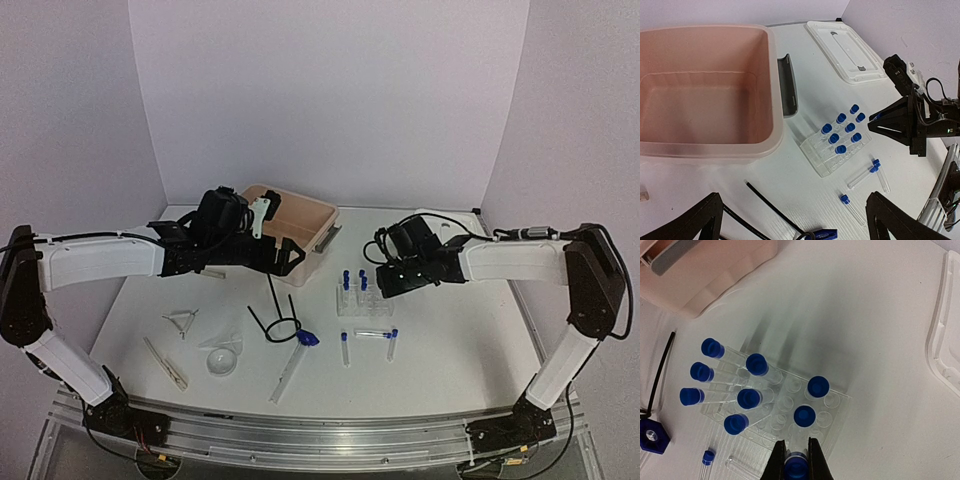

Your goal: Organize the chemistry lab equipment

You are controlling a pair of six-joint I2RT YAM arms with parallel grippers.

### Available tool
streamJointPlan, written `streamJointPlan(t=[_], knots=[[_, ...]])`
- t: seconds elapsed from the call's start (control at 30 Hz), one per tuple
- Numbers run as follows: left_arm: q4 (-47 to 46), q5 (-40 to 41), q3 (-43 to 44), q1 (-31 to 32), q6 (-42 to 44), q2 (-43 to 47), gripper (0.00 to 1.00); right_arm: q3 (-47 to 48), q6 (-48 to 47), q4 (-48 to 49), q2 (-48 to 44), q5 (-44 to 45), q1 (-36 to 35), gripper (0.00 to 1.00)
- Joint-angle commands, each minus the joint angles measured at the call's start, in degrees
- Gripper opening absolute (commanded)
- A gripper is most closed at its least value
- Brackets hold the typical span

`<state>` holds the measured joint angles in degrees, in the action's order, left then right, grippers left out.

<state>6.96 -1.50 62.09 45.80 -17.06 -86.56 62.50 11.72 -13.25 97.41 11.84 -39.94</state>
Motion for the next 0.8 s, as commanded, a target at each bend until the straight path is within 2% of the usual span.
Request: streamJointPlan(t=[0.0,0.77], knots=[[-1.5,-0.1,1.0,-0.1,-0.8,0.0,1.00,2.0,-1.0,1.5,0.8,0.1,-0.2,0.03],[-2.9,0.5,-1.4,-0.1,-1.7,0.7,1.00,-0.2,-2.4,4.5,2.0,0.2,-0.2,0.07]])
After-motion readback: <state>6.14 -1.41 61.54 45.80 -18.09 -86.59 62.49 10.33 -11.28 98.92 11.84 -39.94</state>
